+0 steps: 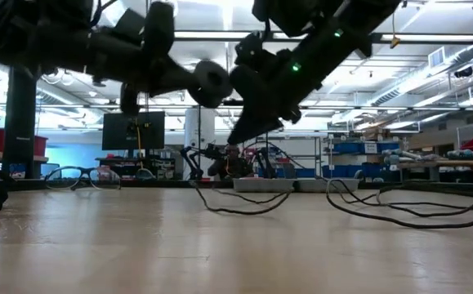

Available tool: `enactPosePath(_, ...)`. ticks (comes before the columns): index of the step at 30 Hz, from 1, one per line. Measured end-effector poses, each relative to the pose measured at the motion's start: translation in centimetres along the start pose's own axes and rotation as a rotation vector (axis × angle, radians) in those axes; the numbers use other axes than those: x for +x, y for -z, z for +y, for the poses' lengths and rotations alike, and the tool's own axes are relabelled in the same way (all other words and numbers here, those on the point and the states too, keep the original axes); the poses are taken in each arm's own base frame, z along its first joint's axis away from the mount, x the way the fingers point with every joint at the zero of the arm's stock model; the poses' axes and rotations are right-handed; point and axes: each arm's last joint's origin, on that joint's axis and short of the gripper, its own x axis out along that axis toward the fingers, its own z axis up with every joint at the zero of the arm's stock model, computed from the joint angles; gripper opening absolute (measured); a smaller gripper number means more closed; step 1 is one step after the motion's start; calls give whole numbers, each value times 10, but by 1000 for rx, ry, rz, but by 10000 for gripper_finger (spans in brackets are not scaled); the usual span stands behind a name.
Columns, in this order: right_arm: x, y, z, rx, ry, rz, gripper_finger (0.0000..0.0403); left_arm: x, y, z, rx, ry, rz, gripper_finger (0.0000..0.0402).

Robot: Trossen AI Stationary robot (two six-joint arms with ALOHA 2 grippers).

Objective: Coil cords
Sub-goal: Coil the black wire onto the black spool

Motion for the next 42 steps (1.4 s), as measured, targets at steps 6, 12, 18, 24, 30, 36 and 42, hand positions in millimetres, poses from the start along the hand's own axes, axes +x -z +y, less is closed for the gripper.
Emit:
enactPosePath(6,-21,37,-3,30,-40,16,39,-13,9,19,-59,-1,-6,0)
enactPosePath(12,-54,76,-25,150,-145,-6,40,-16,10,23,-55,0,-8,0)
enactPosePath(18,-76,82,-43,192,-198,-162,40,-16,9,23,-57,1,-12,0)
enactPosePath(24,-67,68,-52,40,-153,-248,40,-16,10,23,-56,2,-11,0)
enactPosePath(30,-38,54,-54,-64,-170,-208,60,-16,10,23,-52,2,-10,0)
enactPosePath(36,-13,40,-52,-126,-142,-169,105,-16,11,23,-18,-2,-1,0)
enactPosePath(42,-3,35,-51,-169,-122,-78,128,-16,11,23,-18,-1,-2,0)
